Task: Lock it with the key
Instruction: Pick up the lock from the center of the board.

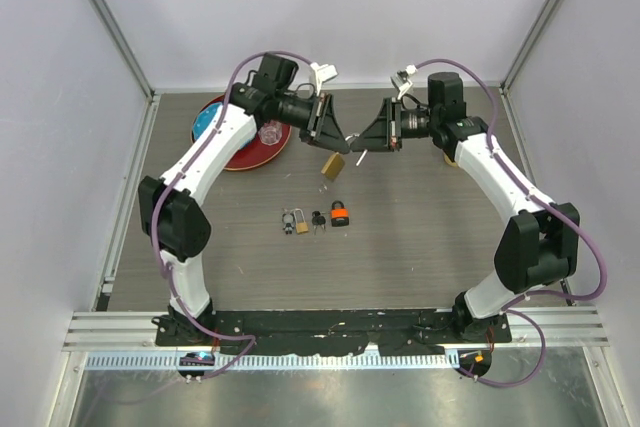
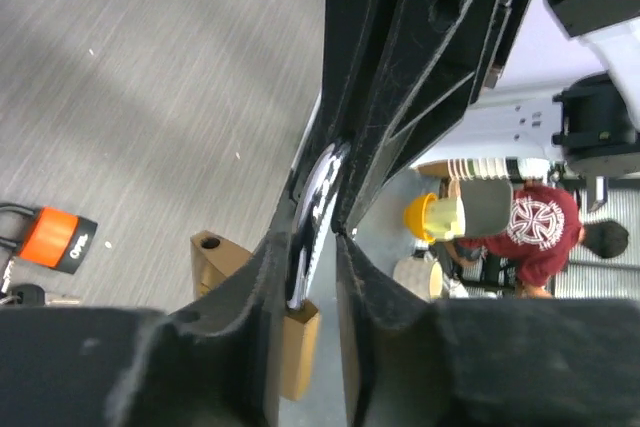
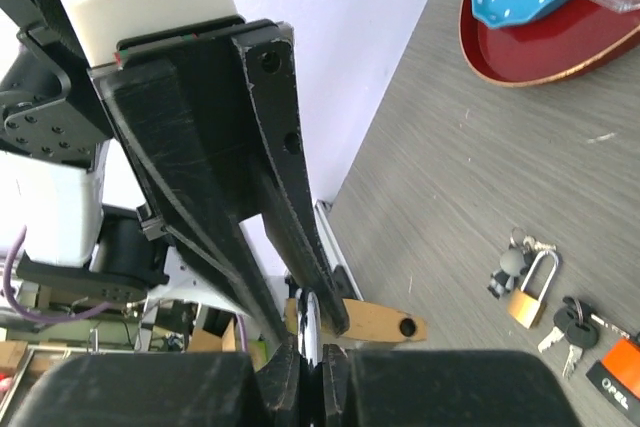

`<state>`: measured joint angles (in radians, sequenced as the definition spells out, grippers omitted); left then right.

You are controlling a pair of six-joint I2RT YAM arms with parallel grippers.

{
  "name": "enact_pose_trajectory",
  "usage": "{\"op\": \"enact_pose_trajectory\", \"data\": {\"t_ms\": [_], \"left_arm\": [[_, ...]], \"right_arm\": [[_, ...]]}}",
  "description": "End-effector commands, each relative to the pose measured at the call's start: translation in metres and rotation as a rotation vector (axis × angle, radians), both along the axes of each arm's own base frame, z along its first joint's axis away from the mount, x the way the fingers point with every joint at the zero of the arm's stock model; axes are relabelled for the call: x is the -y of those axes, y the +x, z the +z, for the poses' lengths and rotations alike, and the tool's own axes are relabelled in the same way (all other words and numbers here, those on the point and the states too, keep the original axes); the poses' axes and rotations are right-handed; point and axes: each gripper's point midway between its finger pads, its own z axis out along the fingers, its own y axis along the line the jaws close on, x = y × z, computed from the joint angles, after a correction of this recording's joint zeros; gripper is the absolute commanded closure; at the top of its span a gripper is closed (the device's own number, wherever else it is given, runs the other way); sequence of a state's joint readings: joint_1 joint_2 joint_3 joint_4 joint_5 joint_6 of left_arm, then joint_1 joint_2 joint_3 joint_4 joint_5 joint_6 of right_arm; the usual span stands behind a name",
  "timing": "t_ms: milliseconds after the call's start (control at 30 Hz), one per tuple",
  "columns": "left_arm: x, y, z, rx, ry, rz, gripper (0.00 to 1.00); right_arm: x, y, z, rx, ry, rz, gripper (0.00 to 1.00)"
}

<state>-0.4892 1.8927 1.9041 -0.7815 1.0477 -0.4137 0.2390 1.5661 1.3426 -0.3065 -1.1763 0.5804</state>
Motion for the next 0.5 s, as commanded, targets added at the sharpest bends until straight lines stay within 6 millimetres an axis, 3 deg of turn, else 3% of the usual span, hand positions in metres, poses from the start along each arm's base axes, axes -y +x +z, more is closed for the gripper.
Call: {"op": "enact_pose_trajectory", "data": {"t_ms": [0,100,200,267,300,333,433,467], "left_arm": [[-0.018,-0.006,0.080,0.217,-0.094,0.044,0.49],[-0.038,0.011,0.101,0.323,-0.094,0.153,0.30],[-0.056,0.024,0.121,0.403,-0.091,0.263,0.25],[-0.063,0.024,0.146,0.502,-0.128,0.317,0.21],[-0.066,0.029,0.144,0.508,-0.120,0.361,0.21],[-0.067,0.033,0.163,0.592,-0.172,0.392,0.20],[-0.078,0.033,0.179,0.668,-0.226,0.503,0.16],[-0.079,0.036,0.195,0.735,-0.280,0.527,0.14]], "right_arm": [[-0.006,0.008,0.060,0.123,0.109,-0.065,0.98],[-0.007,0.010,0.092,0.148,0.187,-0.102,0.98],[-0.007,0.013,0.121,0.162,0.247,-0.137,0.98],[-0.006,0.016,0.142,0.167,0.280,-0.174,0.98],[-0.005,0.016,0.148,0.168,0.290,-0.184,0.98],[-0.005,0.015,0.160,0.188,0.310,-0.191,0.98],[-0.001,0.016,0.185,0.170,0.378,-0.251,0.98],[0.002,0.018,0.192,0.165,0.402,-0.279,0.98]]}}
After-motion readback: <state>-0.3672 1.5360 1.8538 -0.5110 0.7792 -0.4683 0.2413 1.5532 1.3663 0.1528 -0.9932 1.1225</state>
